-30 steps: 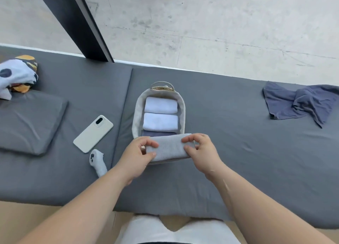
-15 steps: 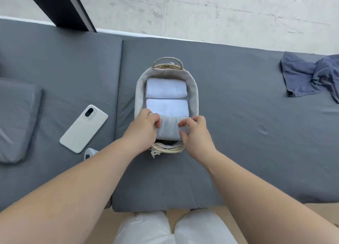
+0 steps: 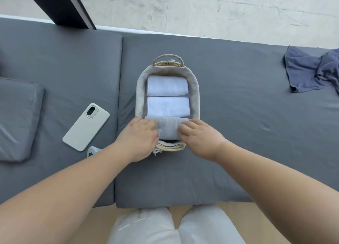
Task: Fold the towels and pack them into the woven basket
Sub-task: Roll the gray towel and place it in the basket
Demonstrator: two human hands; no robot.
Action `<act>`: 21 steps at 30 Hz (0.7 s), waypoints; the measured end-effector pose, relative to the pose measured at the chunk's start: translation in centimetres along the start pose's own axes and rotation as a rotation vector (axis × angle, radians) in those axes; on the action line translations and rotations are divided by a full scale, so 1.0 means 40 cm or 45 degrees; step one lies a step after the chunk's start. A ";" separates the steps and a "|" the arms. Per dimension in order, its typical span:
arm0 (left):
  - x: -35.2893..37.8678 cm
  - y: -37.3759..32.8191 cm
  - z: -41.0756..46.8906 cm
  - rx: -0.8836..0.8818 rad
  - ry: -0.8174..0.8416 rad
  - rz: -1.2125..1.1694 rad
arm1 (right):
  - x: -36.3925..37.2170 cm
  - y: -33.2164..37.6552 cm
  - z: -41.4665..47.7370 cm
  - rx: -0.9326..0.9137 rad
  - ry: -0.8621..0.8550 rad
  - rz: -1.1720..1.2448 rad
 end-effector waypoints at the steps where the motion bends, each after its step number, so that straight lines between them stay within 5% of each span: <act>1: -0.004 0.010 -0.009 0.012 0.061 0.003 | 0.003 -0.005 -0.012 -0.045 0.053 -0.036; 5: -0.028 0.041 -0.037 0.014 0.330 0.007 | 0.002 -0.022 -0.057 -0.012 0.306 -0.028; 21: -0.026 0.027 0.093 0.100 0.839 0.400 | 0.000 -0.013 0.043 -0.033 0.527 0.097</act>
Point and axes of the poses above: each hand's wrist, its own z-axis towards the middle knuckle, its own x-axis out of the palm, y = z × x, the point moved 1 cm from there along z, towards the middle knuckle, and after that the axes turned 7 degrees about -x, right-handed, at the moved point
